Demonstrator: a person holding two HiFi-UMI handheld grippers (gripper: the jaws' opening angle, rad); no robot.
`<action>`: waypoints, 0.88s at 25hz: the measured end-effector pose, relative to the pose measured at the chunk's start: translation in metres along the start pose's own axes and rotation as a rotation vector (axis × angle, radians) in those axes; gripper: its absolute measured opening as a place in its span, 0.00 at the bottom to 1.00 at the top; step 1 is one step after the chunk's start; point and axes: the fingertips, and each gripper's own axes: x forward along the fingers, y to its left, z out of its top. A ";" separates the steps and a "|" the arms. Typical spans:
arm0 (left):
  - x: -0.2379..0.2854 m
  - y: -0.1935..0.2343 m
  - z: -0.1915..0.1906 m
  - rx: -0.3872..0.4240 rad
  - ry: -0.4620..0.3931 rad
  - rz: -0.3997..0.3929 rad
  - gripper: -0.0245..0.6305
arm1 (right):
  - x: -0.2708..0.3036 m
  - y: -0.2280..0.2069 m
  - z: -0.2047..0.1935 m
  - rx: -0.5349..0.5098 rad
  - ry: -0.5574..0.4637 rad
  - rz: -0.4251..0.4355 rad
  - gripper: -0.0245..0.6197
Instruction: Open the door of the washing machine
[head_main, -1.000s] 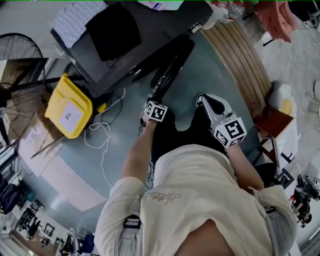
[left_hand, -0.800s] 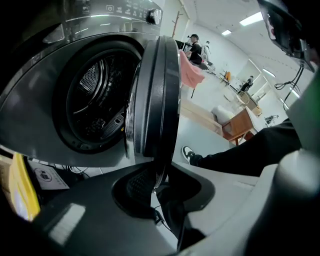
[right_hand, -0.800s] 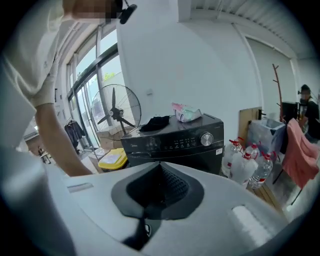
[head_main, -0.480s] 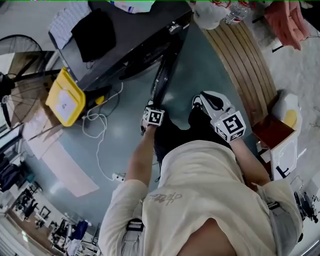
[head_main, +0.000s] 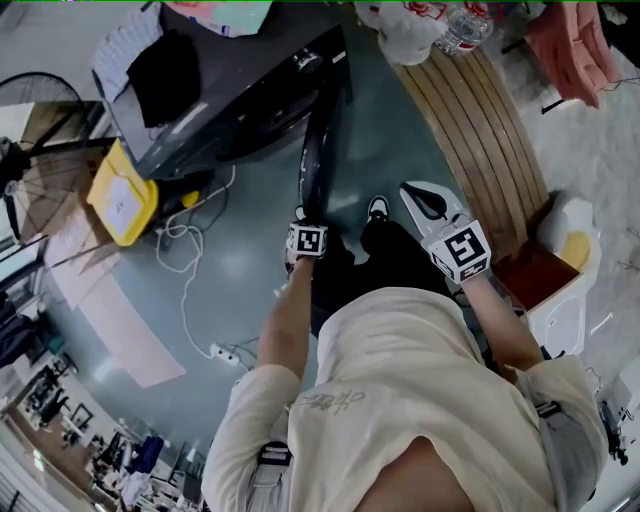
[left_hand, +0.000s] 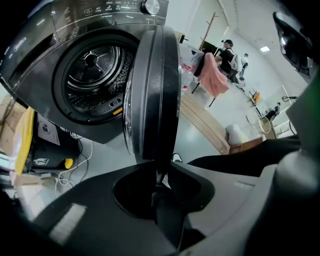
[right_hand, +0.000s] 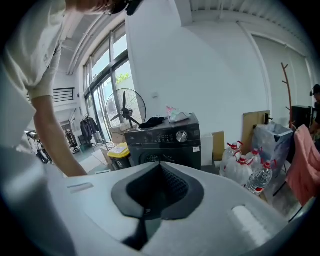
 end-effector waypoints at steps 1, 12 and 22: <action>0.000 -0.006 0.000 -0.016 0.000 -0.004 0.17 | -0.004 0.001 -0.003 -0.009 0.004 0.002 0.04; 0.013 -0.087 -0.007 -0.170 0.044 -0.244 0.17 | -0.034 0.019 -0.037 0.002 0.028 0.012 0.04; 0.019 -0.080 0.022 -0.122 -0.089 -0.152 0.16 | -0.074 0.029 -0.053 0.007 0.040 -0.029 0.04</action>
